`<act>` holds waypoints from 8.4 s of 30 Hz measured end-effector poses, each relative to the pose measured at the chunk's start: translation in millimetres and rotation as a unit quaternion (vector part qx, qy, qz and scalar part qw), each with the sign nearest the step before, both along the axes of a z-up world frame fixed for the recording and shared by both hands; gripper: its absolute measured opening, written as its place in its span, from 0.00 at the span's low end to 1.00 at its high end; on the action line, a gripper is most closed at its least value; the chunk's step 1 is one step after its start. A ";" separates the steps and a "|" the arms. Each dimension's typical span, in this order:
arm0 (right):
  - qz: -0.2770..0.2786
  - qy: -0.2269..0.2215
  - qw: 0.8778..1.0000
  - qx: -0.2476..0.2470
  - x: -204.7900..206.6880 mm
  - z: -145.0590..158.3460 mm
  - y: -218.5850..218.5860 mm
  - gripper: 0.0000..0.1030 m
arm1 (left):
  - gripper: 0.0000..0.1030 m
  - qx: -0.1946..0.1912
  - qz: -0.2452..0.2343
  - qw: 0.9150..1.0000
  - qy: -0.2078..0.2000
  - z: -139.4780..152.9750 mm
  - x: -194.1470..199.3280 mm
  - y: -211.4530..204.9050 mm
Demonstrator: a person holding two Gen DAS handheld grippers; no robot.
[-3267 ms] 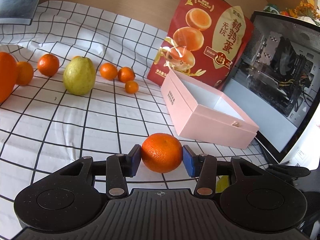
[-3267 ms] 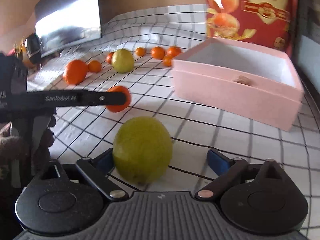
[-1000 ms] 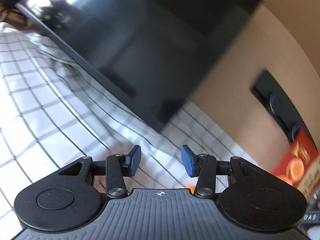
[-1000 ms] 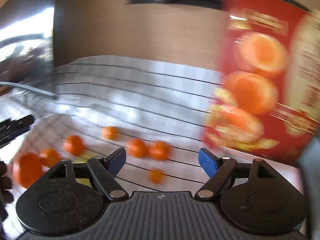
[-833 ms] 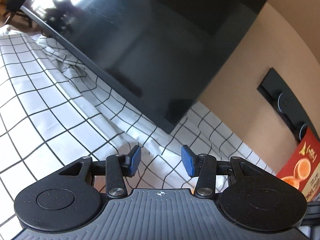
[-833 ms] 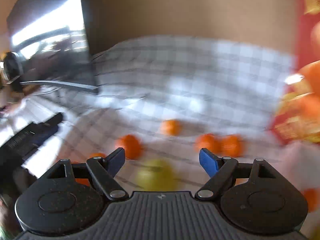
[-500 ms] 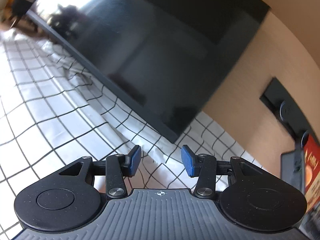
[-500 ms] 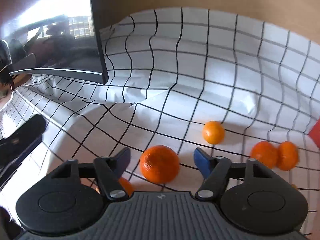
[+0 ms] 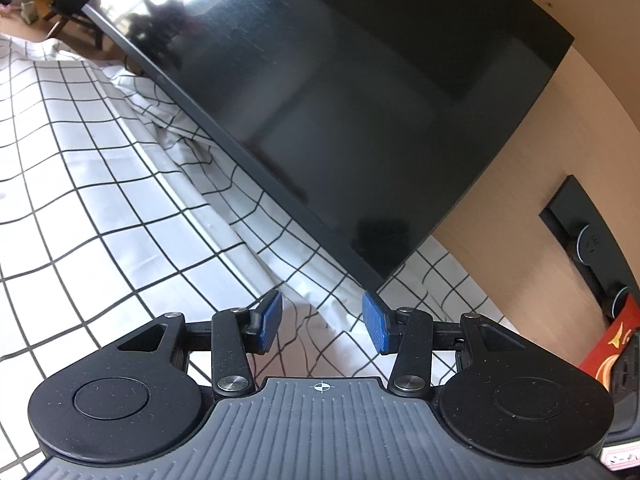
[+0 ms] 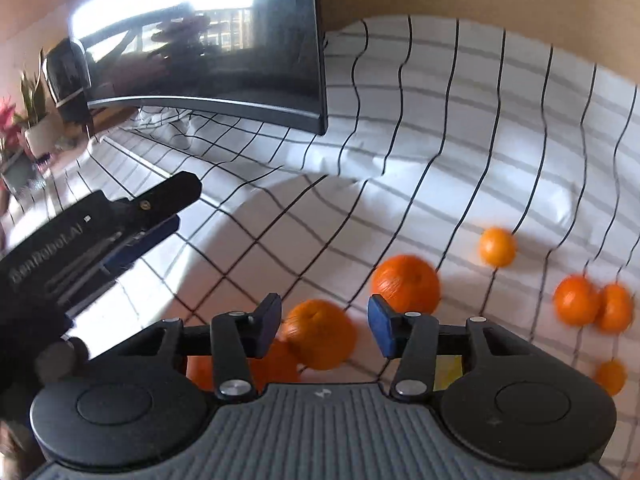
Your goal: Organize fruits
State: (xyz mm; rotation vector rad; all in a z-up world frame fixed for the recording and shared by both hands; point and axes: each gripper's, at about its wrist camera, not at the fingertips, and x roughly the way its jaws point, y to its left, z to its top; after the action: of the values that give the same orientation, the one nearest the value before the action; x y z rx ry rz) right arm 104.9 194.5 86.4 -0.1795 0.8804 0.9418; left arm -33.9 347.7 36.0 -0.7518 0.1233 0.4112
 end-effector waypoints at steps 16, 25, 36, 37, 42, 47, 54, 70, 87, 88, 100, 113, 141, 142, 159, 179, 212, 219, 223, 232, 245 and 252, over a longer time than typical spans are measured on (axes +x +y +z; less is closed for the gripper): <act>-0.037 0.026 0.998 0.032 9.4 22.4 -71.3 0.41 | 0.48 0.022 -0.125 0.992 -0.017 4.2 16.2 -25.2; -0.040 -0.031 0.999 -0.014 -46.6 28.0 -237.5 0.42 | 0.48 0.164 -0.218 0.940 0.206 20.3 99.1 -87.7; -0.123 -0.068 0.988 -0.061 -73.3 -24.3 -359.5 0.39 | 0.49 0.205 -0.206 0.907 0.304 4.5 141.4 -103.6; -0.126 -0.069 0.988 -0.059 -73.2 -25.3 -364.3 0.39 | 0.49 0.206 -0.201 0.907 0.307 2.8 142.7 -102.5; -0.130 -0.081 0.987 -0.045 -71.2 -26.5 -368.4 0.40 | 0.51 0.192 -0.180 0.914 0.309 -3.2 148.3 -91.9; -0.119 -0.111 0.986 -0.046 -81.3 -32.0 -360.8 0.40 | 0.49 0.185 -0.190 0.924 0.274 2.2 137.2 -92.7; -0.120 -0.146 0.981 -0.034 -96.1 -40.2 -367.6 0.43 | 0.11 0.181 -0.217 0.949 0.144 28.8 67.3 -129.8; -0.164 -0.125 0.978 -0.024 -90.4 -55.7 -395.4 0.64 | 0.18 0.224 -0.253 0.918 0.210 34.5 77.0 -122.8; -0.189 -0.094 0.978 -0.006 -82.6 -80.2 -403.6 0.71 | 0.34 0.255 -0.289 0.879 0.281 8.5 92.1 -125.5; -0.189 -0.095 0.977 -0.008 -83.1 -80.3 -402.9 0.72 | 0.35 0.255 -0.296 0.877 0.280 8.9 92.4 -126.4; -0.183 -0.096 0.978 -0.011 -84.1 -80.3 -400.9 0.77 | 0.43 0.259 -0.264 0.876 0.310 2.1 103.3 -103.8; -0.186 -0.093 0.978 -0.010 -83.0 -80.9 -400.6 0.81 | 0.49 0.241 -0.253 0.872 0.342 -6.2 113.2 -95.6; -0.236 -0.075 0.969 -0.012 -79.3 -82.3 -437.7 0.85 | 0.49 0.135 -0.472 0.858 0.151 -23.5 -8.5 -307.7; -0.243 -0.076 0.967 -0.016 -79.3 -82.7 -441.2 0.85 | 0.49 0.132 -0.469 0.860 0.150 -23.6 -10.1 -306.0; -0.241 -0.075 0.968 -0.005 -58.0 -83.6 -428.7 0.65 | 0.49 0.115 -0.451 0.871 0.157 -22.2 -10.4 -293.3; -0.232 -0.133 0.963 0.030 -15.0 40.3 -417.6 0.46 | 0.49 0.152 -0.443 0.878 0.098 76.1 91.3 -336.8; -0.275 -0.039 0.959 -0.053 124.6 7.4 -358.5 0.68 | 0.48 0.244 -0.471 0.833 0.157 37.3 132.1 -360.9; -0.276 -0.078 0.956 -0.068 108.2 14.2 -352.3 0.68 | 0.31 0.146 -0.432 0.884 0.101 32.9 116.9 -271.5; -0.268 -0.096 0.957 -0.066 101.3 21.0 -335.4 0.68 | 0.31 0.104 -0.373 0.920 0.052 33.6 103.7 -212.5; -0.215 -0.074 0.974 -0.015 87.6 31.9 -255.2 0.73 | 0.31 0.072 -0.201 0.976 0.026 25.2 65.5 -120.9; -0.131 -0.054 0.990 -0.017 100.4 -10.4 -117.8 0.62 | 0.32 0.075 -0.124 0.987 0.069 34.2 46.7 -113.3; -0.087 -0.040 0.995 -0.031 115.3 -8.9 -42.6 0.62 | 0.32 0.106 -0.072 0.991 0.035 42.9 23.1 -111.7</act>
State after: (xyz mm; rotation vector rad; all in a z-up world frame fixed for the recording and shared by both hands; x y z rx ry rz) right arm 220.2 151.9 77.5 -0.1895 0.8376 0.7412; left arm -10.8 236.0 78.9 -0.5165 0.1949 0.3074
